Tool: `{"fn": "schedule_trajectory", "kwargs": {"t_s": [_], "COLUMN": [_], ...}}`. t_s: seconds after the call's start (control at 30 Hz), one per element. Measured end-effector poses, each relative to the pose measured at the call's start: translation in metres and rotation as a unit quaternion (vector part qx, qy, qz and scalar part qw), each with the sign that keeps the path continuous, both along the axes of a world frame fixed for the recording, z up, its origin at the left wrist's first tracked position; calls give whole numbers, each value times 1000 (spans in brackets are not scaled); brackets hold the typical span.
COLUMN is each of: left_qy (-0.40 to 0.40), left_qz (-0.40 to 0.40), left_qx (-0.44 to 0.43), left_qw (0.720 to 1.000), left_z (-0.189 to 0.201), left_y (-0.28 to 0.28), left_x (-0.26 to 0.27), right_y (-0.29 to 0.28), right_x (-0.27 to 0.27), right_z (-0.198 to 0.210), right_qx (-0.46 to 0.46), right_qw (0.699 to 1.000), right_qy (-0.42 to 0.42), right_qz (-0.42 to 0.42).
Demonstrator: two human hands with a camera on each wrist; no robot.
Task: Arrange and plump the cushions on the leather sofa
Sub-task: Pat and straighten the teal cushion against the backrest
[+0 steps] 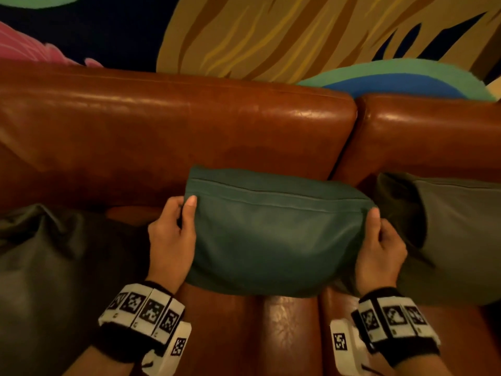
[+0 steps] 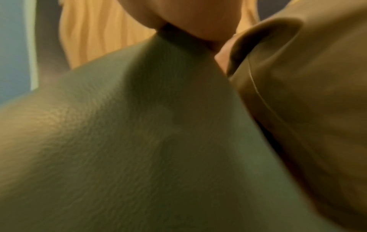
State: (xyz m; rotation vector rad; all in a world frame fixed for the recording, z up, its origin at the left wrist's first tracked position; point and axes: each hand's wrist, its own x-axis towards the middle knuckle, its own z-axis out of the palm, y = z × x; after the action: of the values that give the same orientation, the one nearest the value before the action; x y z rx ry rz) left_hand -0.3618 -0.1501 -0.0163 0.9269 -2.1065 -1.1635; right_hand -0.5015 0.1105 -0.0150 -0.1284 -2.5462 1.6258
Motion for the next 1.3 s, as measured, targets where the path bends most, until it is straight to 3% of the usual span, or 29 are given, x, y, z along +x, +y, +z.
{"fn": "schedule_trajectory", "kwargs": {"t_s": [0.1,0.2,0.27,0.4,0.57,0.7,0.73,0.8,0.9,0.97,1.03,1.1,1.17,1.23,1.3], "left_qy": [-6,-48,-56,-16,-27,-25,-18,-9,-54,-118,-169,-203,-239,-274,-295], "left_qz": [18,50,68,88,90,141,159,137,-97,-189,-188,-184,-188,-181,-147], "left_qx": [-31,1,15,-12,-5,11,-17,-174,-387,-418,-411,-405,-393,-368,-358], "left_qw": [999,998,996,996,996,990,987,975,915,881,876,873,868,870,874], "left_z": [-1,-18,-25,-13,-19,-12,-7,5,-5,-27,-46,-53,-54,-53,-52], "left_y": [-3,-5,-7,-10,-1,-10,-11,0,48,73,73,64,57,51,37], "left_x": [-9,-19,-25,-32,-29,-38,-37,-32,-22,-19,-19,-22,-22,-24,-27], "right_y": [-13,-34,-39,-18,-16,-24,-24,-25,-31,-42,-66,-94,-110,-102,-74], "right_x": [-20,-36,-38,-29,-26,-32,-31,-28,-19,-6,17,39,49,28,-5], "right_z": [6,-4,-10,-14,-29,-38,-38,-34,-19,-7,-1,-10,-27,-41,-48], "right_qx": [3,59,41,-76,-51,-56,-65,-77,-10,77,114,138,214,321,415], "right_qw": [1000,996,995,995,994,997,997,997,996,977,943,902,854,817,810], "right_qy": [14,-41,-70,-6,6,9,12,16,81,198,298,295,270,275,243], "right_qz": [12,47,59,62,100,48,27,-7,-25,-17,97,285,389,392,336]}}
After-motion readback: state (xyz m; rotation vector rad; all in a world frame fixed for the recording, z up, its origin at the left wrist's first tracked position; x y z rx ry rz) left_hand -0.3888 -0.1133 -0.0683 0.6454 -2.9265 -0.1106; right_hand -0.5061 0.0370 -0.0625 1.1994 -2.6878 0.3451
